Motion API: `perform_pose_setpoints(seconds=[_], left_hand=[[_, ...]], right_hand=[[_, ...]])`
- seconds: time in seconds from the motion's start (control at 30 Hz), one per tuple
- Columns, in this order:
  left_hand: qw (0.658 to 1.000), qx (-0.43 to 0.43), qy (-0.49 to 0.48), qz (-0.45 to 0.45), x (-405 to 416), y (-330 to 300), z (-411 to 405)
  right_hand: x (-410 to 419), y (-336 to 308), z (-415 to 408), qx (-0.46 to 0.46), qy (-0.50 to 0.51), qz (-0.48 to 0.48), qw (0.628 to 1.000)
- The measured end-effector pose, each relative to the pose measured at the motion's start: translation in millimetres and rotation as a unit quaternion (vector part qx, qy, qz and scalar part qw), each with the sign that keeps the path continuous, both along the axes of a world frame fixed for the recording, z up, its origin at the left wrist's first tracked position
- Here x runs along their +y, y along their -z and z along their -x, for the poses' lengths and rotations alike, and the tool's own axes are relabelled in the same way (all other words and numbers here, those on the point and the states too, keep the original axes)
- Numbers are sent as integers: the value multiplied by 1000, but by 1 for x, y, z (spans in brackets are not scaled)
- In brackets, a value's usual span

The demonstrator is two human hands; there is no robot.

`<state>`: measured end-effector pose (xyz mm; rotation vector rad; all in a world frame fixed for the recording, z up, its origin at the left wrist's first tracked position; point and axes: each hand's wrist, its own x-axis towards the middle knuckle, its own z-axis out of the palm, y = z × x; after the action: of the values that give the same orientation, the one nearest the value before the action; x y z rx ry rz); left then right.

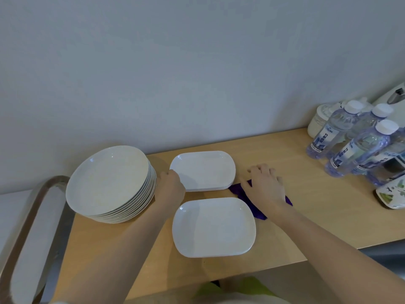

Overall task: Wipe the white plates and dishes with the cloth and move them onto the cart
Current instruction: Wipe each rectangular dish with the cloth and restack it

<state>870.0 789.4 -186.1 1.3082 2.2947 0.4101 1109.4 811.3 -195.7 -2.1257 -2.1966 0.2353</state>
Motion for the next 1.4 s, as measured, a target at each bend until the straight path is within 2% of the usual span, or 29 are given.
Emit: perform_pose_setpoints(seconds=[0.07, 0.13, 0.23, 0.4, 0.7, 0.9, 1.4], left_hand=[[999, 36, 28, 29, 12, 1, 1], [998, 28, 35, 42, 23, 2, 0], [998, 18, 42, 51, 35, 6, 1], [994, 58, 70, 55, 46, 14, 4], [996, 54, 45, 46, 54, 24, 8], [992, 110, 39, 57, 54, 30, 10], [992, 93, 13, 79, 56, 24, 2]], right_hand=[[15, -7, 11, 41, -31, -8, 999], [31, -10, 21, 50, -50, 8, 997], [52, -6, 31, 32, -54, 27, 998], [64, 13, 44, 8, -53, 52, 997], [67, 35, 53, 22, -40, 43, 998], [71, 37, 51, 33, -15, 65, 997], [74, 33, 56, 67, 36, 70, 995]])
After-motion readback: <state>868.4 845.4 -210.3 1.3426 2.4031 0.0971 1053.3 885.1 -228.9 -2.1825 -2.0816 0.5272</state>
